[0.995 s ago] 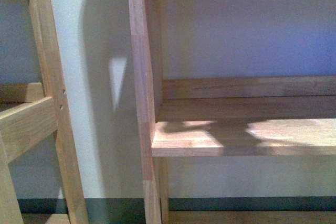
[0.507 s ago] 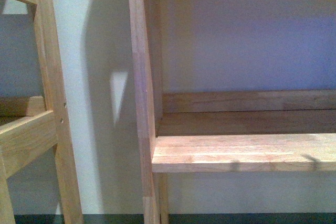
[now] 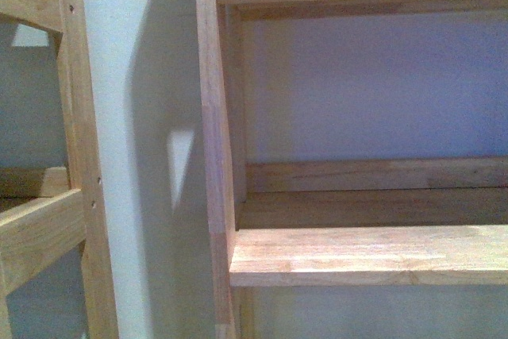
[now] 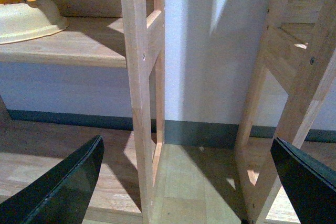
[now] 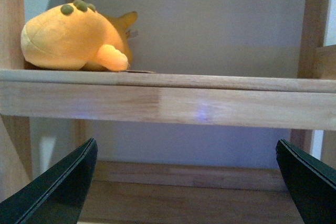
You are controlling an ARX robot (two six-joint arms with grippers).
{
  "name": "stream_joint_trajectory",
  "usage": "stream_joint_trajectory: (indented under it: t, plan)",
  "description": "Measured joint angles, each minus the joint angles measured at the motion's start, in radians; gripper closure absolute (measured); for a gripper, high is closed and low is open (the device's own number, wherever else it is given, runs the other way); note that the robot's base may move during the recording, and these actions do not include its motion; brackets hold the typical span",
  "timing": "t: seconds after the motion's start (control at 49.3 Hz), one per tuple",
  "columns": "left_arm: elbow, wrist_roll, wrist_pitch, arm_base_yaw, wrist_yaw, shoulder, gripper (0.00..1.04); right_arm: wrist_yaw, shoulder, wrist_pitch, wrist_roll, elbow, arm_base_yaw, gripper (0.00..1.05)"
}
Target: Put away toys
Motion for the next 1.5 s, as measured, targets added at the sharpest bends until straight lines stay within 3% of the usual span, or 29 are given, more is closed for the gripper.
stream_joint_trajectory:
  t: [0.142,0.203,0.325,0.406,0.528,0.71,1.502]
  plan:
    - [0.0,0.0,0.0,0.0,0.0,0.0,0.06,0.042,-0.056,0.073,-0.055,-0.152,0.038,0.0]
    - [0.0,0.0,0.0,0.0,0.0,0.0,0.06,0.019,-0.053,-0.022,-0.034,-0.131,0.033,0.05]
    - [0.0,0.0,0.0,0.0,0.0,0.0,0.06,-0.055,-0.094,-0.372,0.066,-0.105,-0.016,0.25]
    - [0.0,0.0,0.0,0.0,0.0,0.0,0.06,-0.071,-0.118,-0.393,0.087,-0.155,-0.041,0.36]
    - [0.0,0.0,0.0,0.0,0.0,0.0,0.06,-0.211,-0.161,-0.377,0.109,-0.23,-0.169,0.53]
    - [0.0,0.0,0.0,0.0,0.0,0.0,0.06,-0.225,-0.231,-0.332,0.116,-0.344,-0.201,0.87]
    - [0.0,0.0,0.0,0.0,0.0,0.0,0.06,-0.227,-0.363,-0.273,0.116,-0.534,-0.203,0.86]
